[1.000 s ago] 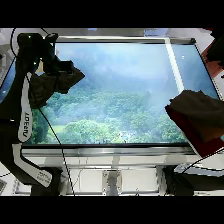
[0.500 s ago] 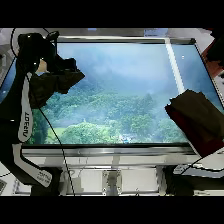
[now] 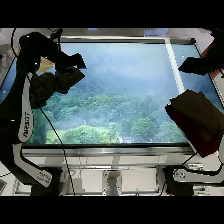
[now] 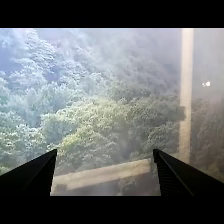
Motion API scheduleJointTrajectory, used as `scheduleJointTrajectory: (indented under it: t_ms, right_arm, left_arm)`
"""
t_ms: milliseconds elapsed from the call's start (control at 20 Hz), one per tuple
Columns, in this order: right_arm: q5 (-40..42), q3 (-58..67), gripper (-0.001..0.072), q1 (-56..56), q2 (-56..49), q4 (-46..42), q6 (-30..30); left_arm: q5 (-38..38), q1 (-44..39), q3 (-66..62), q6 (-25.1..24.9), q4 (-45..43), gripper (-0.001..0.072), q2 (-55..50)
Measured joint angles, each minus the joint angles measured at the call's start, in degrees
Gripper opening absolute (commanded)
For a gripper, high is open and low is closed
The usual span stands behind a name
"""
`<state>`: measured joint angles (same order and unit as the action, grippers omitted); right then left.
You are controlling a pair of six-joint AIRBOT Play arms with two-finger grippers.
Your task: Fold the shirts.
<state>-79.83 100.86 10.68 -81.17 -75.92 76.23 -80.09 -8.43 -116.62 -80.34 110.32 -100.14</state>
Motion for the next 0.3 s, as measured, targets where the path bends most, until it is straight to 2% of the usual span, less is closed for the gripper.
scheduleJointTrajectory:
  t_ms: [100,300]
  right_arm:
    - [0.4,-0.2,0.0477,-2.6,0.0,-5.5,-0.2]
    - [1.0,-0.5,0.0477,-4.5,0.0,-10.1,-0.4]
  left_arm:
    - [0.0,0.0,0.0,0.0,0.3,0.0704,0.0]
    - [0.0,0.0,0.0,0.0,0.6,0.0704,0.0]
